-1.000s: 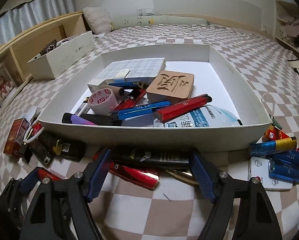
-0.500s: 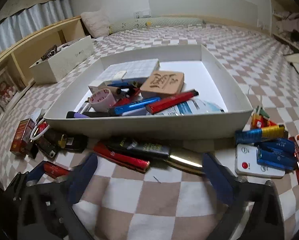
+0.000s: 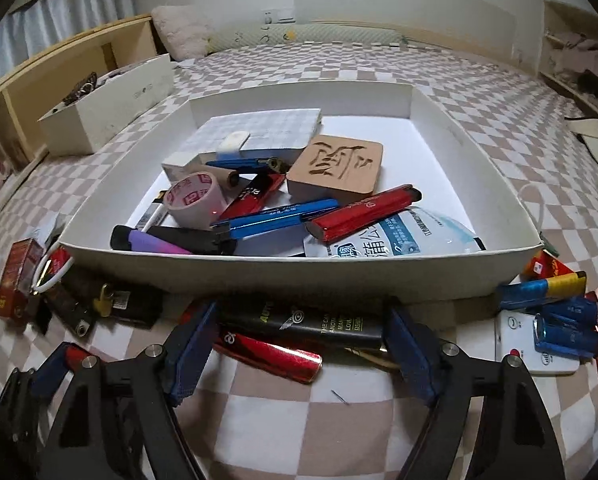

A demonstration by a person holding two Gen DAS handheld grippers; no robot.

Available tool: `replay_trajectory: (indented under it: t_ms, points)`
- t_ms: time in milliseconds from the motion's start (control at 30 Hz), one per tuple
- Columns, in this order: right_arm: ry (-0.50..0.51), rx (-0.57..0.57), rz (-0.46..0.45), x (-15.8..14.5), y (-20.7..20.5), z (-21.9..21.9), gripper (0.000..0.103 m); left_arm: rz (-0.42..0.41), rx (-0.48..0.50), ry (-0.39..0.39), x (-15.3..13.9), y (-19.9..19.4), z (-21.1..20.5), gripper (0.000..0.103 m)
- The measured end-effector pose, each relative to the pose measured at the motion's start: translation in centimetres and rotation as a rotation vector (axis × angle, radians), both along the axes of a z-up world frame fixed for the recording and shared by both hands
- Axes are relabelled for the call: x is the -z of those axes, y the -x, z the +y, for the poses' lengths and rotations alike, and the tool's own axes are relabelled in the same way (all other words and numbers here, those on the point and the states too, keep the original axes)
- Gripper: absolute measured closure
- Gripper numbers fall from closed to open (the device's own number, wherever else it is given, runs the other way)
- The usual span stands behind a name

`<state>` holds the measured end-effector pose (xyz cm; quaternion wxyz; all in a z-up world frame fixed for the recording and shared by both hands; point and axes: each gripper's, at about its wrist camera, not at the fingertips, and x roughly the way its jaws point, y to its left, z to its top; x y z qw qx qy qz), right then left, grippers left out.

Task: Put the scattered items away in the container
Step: 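Grasp the black AUTO lighter with the right gripper, then carry red lighter over tray with left while right lowers black lighter into tray and opens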

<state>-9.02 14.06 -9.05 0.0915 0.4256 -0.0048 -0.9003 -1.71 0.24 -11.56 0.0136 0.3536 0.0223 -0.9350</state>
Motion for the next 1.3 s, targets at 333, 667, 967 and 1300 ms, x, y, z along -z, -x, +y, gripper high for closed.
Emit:
replay_trajectory:
  t_ms: [333, 667, 967, 1300]
  points:
    - [0.043, -0.052, -0.023, -0.5, -2.6, 1.7, 0.022, -0.002, 0.002, -0.003, -0.1, 0.0, 0.1, 0.020]
    - [0.168, -0.029, -0.082, -0.7, -5.3, 5.2, 0.022, -0.012, 0.016, 0.021, -0.3, -0.1, 0.6, 0.020]
    - [0.194, -0.063, -0.098, -0.6, -6.5, 6.1, 0.022, -0.049, 0.040, 0.002, -1.1, -0.5, 0.5, 0.020]
    - [0.234, -0.086, -0.041, -2.7, -5.7, 6.9, 0.022, -0.024, 0.067, -0.020, -3.7, -0.2, 0.8, 0.020]
